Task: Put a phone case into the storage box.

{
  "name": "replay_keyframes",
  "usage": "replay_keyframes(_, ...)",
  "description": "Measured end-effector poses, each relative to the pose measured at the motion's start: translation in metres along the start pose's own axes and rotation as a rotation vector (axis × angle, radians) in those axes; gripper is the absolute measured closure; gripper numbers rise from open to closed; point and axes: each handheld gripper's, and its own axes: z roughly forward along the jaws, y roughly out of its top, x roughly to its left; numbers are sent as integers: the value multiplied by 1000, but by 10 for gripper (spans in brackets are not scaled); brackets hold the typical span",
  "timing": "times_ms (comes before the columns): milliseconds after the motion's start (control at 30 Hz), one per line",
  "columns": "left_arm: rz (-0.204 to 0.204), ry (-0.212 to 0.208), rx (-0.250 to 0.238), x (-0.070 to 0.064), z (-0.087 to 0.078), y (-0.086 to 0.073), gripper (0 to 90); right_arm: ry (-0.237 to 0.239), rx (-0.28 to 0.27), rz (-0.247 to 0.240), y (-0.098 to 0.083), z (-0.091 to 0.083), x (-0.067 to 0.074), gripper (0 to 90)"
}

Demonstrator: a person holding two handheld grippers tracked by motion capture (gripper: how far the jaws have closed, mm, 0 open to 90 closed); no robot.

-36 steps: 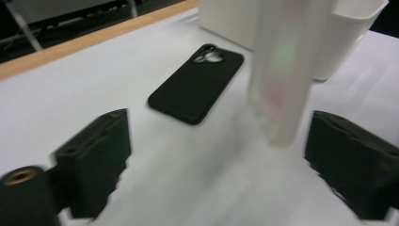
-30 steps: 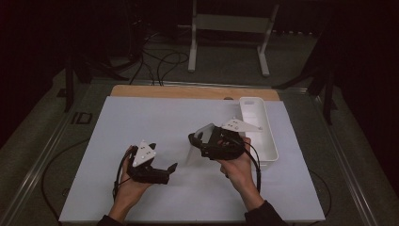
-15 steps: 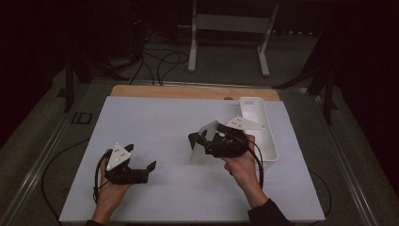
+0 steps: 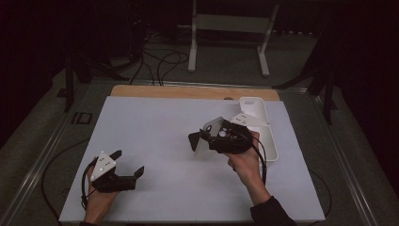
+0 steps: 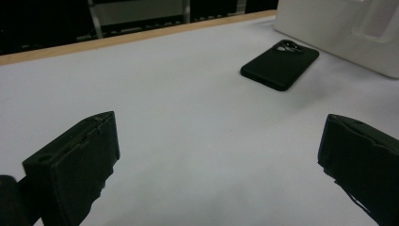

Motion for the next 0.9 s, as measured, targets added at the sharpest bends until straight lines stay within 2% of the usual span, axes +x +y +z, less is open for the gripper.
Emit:
replay_keyframes(467,-8,24,-13,2,-1,-3,0,-74,-16,-39,21,-5,-19,166)
replay_keyframes(900,-20,39,-21,4,-2,-3,0,-131,-31,-26,37,-3,-36,166)
